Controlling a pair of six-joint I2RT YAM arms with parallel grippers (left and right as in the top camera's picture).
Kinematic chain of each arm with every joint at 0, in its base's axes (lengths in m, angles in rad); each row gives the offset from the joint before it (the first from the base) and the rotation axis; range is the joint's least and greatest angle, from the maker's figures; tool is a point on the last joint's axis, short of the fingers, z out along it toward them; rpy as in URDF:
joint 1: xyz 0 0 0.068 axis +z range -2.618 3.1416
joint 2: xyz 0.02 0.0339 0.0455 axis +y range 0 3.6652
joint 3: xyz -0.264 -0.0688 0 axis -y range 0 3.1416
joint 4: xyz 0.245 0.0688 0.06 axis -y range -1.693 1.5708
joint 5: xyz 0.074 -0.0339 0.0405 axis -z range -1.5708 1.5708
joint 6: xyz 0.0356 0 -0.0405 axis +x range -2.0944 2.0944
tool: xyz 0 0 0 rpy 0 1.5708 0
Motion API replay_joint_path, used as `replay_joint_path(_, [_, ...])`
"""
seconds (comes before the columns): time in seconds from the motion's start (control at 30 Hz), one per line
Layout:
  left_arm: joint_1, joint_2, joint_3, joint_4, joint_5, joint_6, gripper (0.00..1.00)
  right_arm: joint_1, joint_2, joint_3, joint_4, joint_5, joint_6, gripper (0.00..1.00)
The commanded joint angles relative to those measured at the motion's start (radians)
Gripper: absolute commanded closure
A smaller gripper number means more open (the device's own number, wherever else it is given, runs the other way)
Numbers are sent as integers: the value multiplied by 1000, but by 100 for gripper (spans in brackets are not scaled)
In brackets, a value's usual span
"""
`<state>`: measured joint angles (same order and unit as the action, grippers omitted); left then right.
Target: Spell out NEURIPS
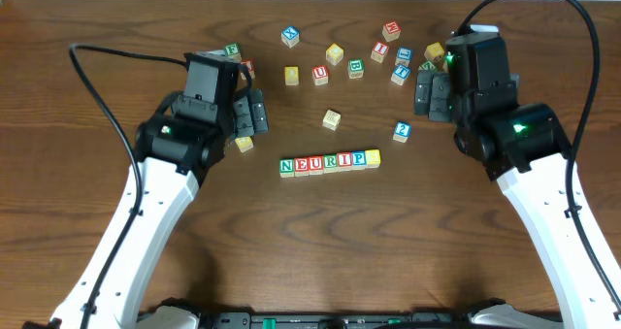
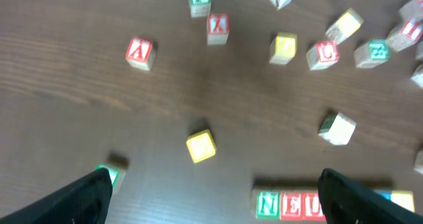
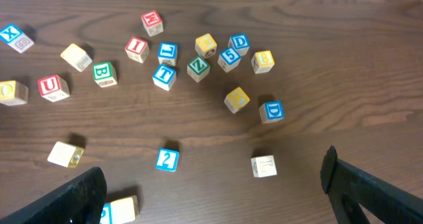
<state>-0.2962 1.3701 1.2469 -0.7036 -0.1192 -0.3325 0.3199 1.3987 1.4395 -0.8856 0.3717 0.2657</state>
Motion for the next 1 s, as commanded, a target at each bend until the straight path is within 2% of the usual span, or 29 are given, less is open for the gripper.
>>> replay_joint_path(0.0, [-11,-79,-114,99,-13,16,2,-6,-4,12,0,14,-13,1])
replay_joint_path(0.33, [-59,-439,-556,484,-12,24,2,-4,-4,12,-1,14,-13,1])
replay_joint_path(0.53, [-61,-657,-742,640,55,121,2,-4,-4,12,-1,14,-12,1])
replay_joint_path(0.73, [-61,-815,-854,665,61,123,2,-4,-4,12,-1,14,-13,1])
replay_joint_path(0.87, [-60,-892,-903,665,117,194,2,-4,-4,12,-1,14,-13,1])
replay_joint_path(0.97, [-46,-956,-948,665,143,201,2,-4,-4,12,-1,14,-13,1])
